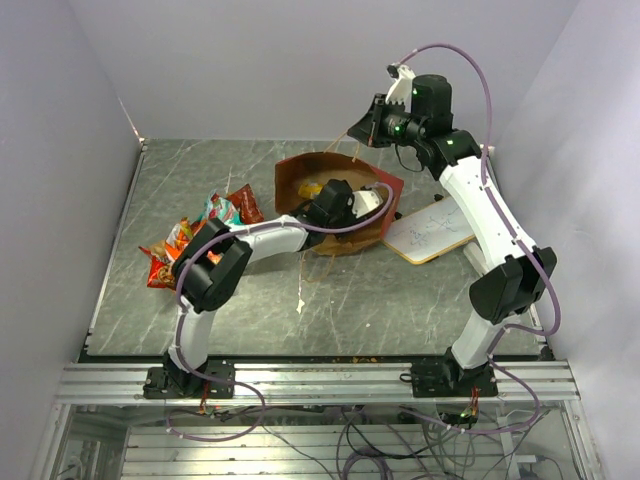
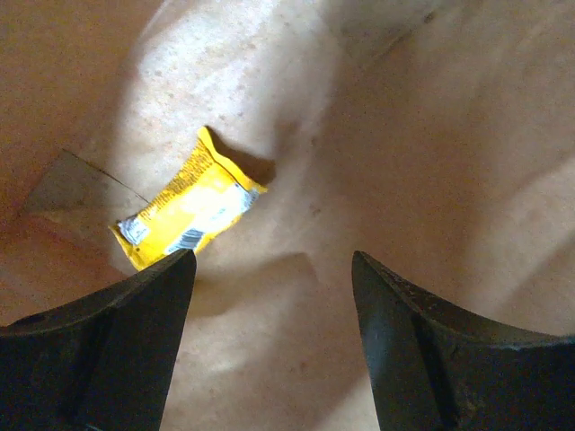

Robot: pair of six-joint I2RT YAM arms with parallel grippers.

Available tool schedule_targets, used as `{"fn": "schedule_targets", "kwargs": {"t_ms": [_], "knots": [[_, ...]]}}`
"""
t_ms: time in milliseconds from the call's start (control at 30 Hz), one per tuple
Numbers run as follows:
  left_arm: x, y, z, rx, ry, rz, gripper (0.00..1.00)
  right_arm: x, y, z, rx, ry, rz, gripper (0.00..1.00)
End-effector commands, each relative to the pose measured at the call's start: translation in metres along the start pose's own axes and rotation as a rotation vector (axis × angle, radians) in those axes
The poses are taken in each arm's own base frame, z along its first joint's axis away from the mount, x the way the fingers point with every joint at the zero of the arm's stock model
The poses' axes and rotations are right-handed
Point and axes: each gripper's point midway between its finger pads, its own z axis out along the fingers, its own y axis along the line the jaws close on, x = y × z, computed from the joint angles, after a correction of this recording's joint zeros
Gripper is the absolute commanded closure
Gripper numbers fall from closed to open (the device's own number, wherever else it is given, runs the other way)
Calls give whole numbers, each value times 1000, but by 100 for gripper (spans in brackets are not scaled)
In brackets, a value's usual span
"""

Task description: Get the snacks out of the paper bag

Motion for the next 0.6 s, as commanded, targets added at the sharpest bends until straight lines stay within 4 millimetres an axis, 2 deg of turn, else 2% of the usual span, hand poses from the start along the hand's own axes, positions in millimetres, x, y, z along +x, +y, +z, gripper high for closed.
{"fn": "schedule_targets", "kwargs": {"t_ms": [0,233,567], "knots": [[-11,30,18,-71,-29,-8,19,-1,4,1,-18,17,21,100],[18,41,40,-75,33,-8,16,-1,5,1,-17,30,28,100],[36,42,71,-85,88,57,13,2,10,-1,-34,54,56,100]]}}
